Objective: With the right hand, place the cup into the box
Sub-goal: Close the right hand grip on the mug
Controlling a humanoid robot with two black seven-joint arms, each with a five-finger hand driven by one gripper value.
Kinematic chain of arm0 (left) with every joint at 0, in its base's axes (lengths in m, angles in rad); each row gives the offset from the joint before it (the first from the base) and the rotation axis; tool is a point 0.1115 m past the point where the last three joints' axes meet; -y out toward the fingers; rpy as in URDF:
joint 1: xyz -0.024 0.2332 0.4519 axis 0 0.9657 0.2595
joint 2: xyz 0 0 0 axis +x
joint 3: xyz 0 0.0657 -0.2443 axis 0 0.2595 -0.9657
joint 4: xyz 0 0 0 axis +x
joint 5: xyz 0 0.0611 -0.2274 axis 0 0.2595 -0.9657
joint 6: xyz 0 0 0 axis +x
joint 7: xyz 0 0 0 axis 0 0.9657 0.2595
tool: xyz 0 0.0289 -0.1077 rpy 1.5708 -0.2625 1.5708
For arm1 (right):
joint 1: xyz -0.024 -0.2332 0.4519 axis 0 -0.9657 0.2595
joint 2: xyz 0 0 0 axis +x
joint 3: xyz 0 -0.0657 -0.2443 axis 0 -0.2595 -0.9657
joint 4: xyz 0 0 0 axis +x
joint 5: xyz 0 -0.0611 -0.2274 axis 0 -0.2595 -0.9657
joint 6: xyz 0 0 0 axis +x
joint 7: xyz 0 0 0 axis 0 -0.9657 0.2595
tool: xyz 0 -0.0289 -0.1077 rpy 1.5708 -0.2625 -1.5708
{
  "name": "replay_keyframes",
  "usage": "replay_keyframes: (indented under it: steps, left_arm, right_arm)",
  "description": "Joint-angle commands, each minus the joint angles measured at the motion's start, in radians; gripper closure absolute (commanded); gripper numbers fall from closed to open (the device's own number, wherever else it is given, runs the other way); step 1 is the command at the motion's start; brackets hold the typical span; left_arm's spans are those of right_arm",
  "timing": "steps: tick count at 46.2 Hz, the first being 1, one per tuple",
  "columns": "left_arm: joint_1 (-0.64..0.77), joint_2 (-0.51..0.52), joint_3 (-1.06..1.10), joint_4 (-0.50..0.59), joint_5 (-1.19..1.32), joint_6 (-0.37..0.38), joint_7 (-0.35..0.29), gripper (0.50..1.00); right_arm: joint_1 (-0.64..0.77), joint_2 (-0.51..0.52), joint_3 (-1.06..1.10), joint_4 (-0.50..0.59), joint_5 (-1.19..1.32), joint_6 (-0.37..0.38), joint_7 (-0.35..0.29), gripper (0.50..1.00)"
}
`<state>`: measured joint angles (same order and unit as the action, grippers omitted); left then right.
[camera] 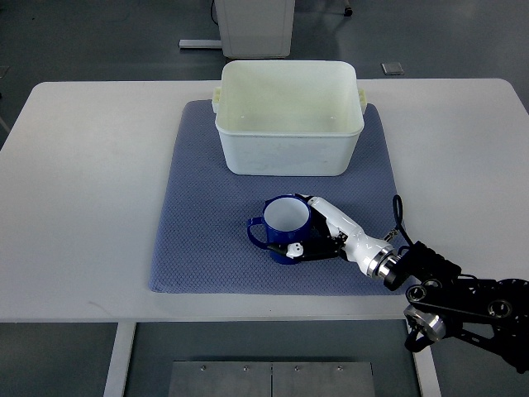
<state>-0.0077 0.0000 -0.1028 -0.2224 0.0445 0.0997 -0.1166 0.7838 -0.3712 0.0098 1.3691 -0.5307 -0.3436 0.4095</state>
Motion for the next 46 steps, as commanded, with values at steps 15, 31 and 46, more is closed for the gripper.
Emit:
replay_keyframes:
  steps: [15, 31, 46]
  left_arm:
    - [0.0, 0.0, 0.0, 0.0, 0.0, 0.0, 0.0, 0.5]
    - [0.0, 0.0, -0.001, 0.0, 0.0, 0.0, 0.0, 0.5]
    - [0.0, 0.0, -0.001, 0.0, 0.0, 0.0, 0.0, 0.5]
  right_arm:
    - [0.003, -0.003, 0.001, 0.001, 0.003, -0.002, 0.04, 1.0]
    - [0.003, -0.014, 0.01, 0.004, 0.003, -0.003, 0.075, 1.0]
    - [0.005, -0.136, 0.044, 0.085, 0.026, -0.006, 0.118, 1.0]
